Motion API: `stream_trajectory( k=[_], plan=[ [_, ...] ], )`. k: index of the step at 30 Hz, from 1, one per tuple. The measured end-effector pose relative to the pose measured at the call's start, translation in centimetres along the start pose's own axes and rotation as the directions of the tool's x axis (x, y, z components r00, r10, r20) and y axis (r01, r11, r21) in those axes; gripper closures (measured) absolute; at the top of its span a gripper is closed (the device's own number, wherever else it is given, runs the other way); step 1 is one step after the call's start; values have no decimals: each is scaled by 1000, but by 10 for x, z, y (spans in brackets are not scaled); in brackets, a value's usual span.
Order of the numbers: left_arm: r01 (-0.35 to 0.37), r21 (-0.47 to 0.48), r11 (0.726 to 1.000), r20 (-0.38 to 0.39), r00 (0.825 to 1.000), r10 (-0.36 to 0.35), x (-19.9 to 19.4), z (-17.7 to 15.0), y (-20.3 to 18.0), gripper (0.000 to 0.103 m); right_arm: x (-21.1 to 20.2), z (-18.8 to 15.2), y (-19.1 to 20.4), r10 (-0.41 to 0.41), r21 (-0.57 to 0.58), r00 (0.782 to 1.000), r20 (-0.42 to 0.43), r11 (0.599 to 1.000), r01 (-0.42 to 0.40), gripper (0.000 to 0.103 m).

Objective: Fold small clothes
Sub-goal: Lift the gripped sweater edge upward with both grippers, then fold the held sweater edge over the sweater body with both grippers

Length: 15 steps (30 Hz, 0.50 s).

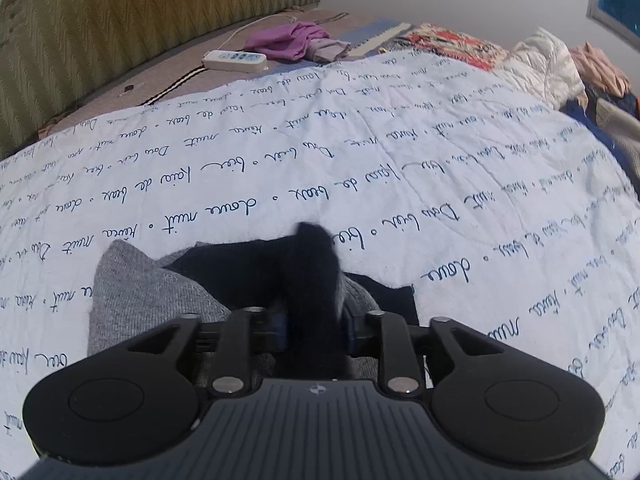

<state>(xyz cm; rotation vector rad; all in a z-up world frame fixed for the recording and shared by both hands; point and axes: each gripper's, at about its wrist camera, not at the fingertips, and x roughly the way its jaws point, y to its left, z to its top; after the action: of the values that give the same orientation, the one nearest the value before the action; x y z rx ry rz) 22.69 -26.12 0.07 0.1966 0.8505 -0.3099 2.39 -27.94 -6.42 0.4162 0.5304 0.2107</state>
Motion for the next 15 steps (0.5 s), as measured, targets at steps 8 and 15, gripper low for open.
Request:
stream_trajectory(
  k=[8, 15],
  plan=[
    [-44, 11, 999, 78, 996, 43, -24, 0, 12, 29, 4, -4, -17, 13, 98, 998, -56, 995, -7, 93],
    [-81, 36, 996, 110, 991, 77, -40, -9, 23, 18, 0, -5, -26, 14, 147, 997, -72, 989, -3, 82]
  ],
)
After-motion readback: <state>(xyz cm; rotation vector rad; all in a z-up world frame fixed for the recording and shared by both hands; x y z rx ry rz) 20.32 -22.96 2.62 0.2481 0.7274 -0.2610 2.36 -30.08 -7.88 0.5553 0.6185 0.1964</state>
